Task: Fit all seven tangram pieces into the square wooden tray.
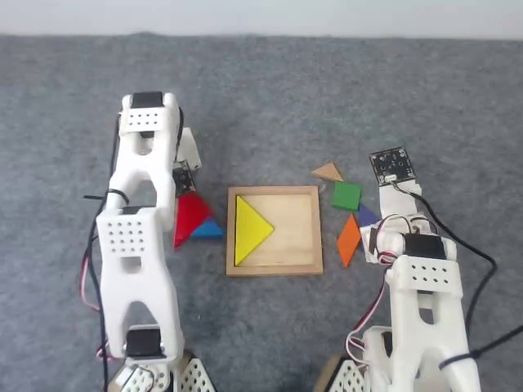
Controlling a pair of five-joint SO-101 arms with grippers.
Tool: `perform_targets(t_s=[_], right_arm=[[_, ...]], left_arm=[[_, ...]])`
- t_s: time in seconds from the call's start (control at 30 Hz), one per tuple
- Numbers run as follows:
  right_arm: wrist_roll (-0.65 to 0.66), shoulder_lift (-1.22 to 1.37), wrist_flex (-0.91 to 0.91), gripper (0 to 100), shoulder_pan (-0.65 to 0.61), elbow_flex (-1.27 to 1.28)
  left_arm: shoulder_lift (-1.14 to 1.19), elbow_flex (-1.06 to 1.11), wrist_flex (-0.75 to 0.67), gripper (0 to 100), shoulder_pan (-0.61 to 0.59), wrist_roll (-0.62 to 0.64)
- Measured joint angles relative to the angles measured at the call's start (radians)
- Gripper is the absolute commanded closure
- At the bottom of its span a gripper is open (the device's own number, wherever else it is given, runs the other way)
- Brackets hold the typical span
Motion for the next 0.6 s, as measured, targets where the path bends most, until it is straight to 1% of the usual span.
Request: perform_targets(t_s=[0.17,0.27,0.4,0.6], right_arm=[[0.0,0.0,0.0,97.9,0.0,0.0],[0.0,0.0,0.0,97.9,0.0,0.0],[0.0,0.0,0.0,97.9,0.0,0.0],[0.0,0.0,0.0,97.9,0.0,0.0]], left_arm=[[-0.147,0.203,0.0,93,0.04,0.0],[-0.244,0.321,-0.066,93,0.055,0.0],[-0.361,0.52,-0.249,93,0.063,0.0],[-0.457,0.812,-0.628,93,0.06,-0.002]])
